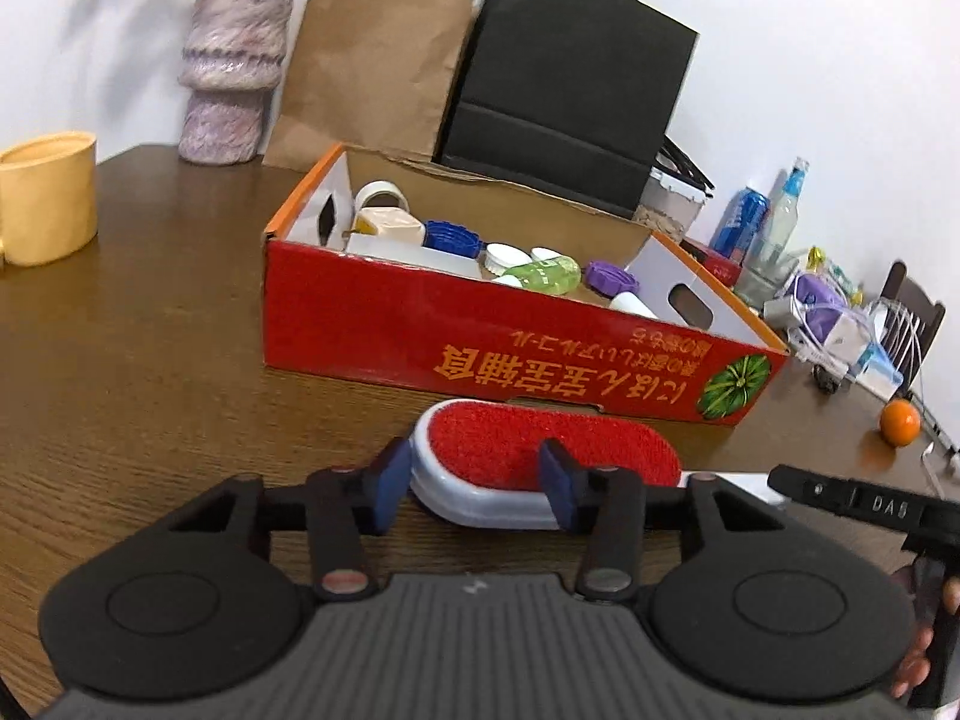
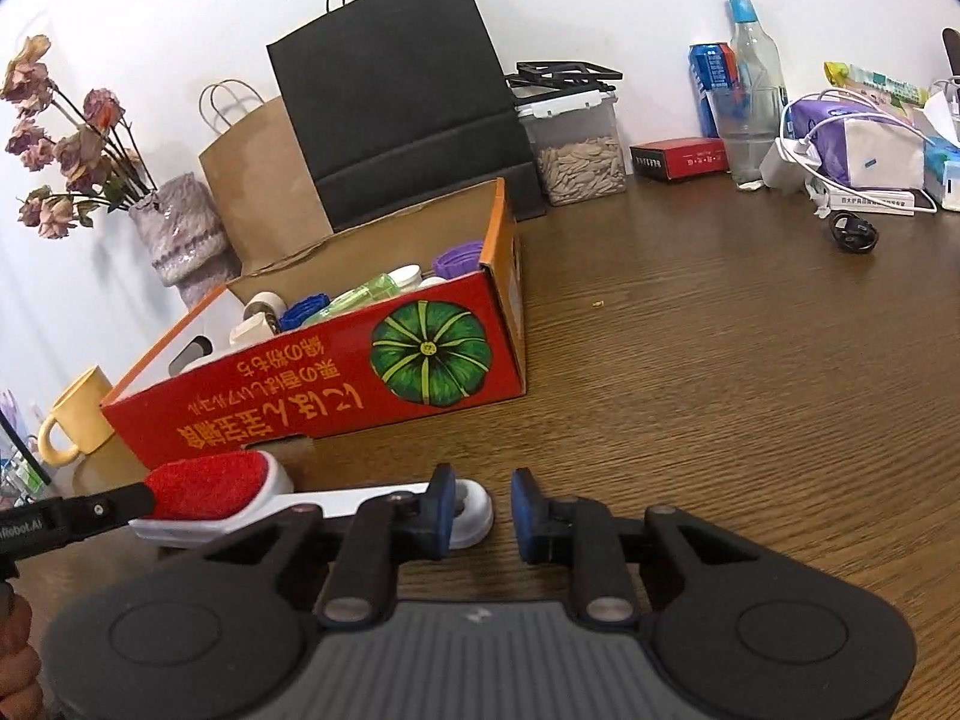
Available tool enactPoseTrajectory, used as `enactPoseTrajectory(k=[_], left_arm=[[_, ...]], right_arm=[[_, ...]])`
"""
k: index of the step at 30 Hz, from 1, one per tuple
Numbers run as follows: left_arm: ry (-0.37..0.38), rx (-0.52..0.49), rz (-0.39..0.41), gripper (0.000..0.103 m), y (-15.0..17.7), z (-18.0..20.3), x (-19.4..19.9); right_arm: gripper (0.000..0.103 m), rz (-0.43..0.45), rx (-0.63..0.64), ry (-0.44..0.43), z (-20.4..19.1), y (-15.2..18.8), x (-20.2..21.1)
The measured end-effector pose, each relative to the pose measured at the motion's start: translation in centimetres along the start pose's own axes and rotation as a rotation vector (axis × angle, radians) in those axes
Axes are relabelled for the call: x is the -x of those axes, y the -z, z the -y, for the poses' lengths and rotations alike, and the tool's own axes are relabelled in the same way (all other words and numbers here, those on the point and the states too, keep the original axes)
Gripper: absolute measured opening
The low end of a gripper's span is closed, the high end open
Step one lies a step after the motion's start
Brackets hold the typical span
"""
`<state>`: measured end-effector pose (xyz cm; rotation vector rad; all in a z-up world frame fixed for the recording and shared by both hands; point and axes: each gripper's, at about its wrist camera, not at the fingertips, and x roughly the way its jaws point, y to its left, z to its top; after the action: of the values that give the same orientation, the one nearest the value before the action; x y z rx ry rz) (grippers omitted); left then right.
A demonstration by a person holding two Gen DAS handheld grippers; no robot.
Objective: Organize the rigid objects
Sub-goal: 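Grasp the red lint brush body with the left tool while the right tool grasps its white handle, then lower the red lint brush into the box and open both tools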
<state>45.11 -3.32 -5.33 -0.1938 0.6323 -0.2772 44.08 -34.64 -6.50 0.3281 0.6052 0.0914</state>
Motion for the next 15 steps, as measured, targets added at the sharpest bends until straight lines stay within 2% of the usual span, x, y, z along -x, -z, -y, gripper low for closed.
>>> enactPoseTrajectory(k=[2,4,7,11,15], left_arm=[[-0.012,-0.007,0.011,0.05,0.2,0.3,0.0],[-0.017,-0.013,0.019,0.047,0.2,0.5,0.3],[0.009,-0.032,0.076,0.043,0.7,1.1,2.1],[-0.019,-0.081,0.182,0.043,1.5,2.5,6.3],[-0.018,-0.106,0.289,0.043,3.2,4.1,12.6]], right_arm=[[0.014,-0.004,-0.027,-0.016,0.2,0.0,0.0],[0.014,-0.006,-0.089,-0.051,0.8,0.0,0.0],[0.014,0.019,-0.056,-0.004,0.0,0.5,0.6],[0.014,0.113,-0.029,-0.026,-1.2,1.2,4.2],[0.014,0.266,0.03,-0.038,-3.2,3.1,11.3]])
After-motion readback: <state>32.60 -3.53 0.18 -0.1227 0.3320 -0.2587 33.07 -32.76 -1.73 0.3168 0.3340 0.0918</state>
